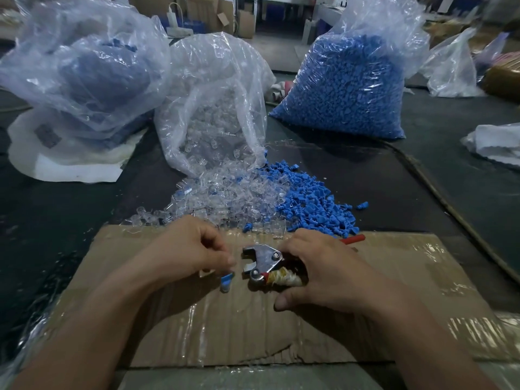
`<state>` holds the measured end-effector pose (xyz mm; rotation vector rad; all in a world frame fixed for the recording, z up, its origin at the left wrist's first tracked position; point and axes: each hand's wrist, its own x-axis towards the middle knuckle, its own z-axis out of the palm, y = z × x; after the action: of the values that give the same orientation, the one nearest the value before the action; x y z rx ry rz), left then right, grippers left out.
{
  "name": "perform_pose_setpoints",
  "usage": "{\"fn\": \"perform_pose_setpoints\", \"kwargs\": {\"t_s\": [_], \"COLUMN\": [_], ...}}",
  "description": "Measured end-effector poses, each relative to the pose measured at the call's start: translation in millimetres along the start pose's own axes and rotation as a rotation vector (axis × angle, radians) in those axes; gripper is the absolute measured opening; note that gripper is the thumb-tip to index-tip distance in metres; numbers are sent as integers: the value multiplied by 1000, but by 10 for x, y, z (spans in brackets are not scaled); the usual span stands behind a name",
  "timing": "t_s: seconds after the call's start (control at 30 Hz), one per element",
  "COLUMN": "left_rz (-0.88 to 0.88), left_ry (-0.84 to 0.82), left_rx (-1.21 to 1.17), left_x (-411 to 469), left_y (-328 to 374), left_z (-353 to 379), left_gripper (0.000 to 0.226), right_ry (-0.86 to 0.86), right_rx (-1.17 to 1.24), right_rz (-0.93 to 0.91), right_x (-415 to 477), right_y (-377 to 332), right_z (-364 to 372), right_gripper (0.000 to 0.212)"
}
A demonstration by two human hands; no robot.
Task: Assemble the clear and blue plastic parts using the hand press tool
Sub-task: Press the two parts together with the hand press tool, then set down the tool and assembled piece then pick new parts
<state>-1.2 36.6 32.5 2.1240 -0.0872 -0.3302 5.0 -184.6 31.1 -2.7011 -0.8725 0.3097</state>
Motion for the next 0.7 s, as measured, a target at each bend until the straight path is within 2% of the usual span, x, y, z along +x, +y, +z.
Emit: {"fn": "perform_pose_setpoints", "kwargs": {"t_s": [0.03, 0.1, 0.17, 0.2, 0.37, 0.5, 0.57, 0.7], "left_rz": [6, 41, 116, 160, 176, 179, 187, 193], "left_ry": [88, 368, 611, 663, 622, 581, 594, 602], "left_rx": [-19, 14, 171, 260, 477, 541, 520, 474], "left_x": [11, 41, 62, 70, 170, 200, 201, 210], "left_y": [-12, -50, -69, -71, -119, -150, -159, -157], "left_z": [8, 41, 82, 106, 205, 210, 198, 191], "left_gripper": [12, 11, 14, 14, 34, 32, 24, 9], "right_ry": [-5, -11, -8, -4, 44, 177, 244, 371], "right_rx": [-8, -22, -31, -29, -29, 30, 66, 66], "right_rz": [3, 10, 13, 14, 30, 61, 106, 219], "right_x": [-3, -5, -8, -9, 11, 24, 37, 85], "right_y": [2, 3, 3, -2, -40, -41, -17, 101], "right_z": [2, 8, 10, 8, -32, -61, -67, -38], "right_gripper": [68, 72, 75, 76, 75, 81, 72, 33]}}
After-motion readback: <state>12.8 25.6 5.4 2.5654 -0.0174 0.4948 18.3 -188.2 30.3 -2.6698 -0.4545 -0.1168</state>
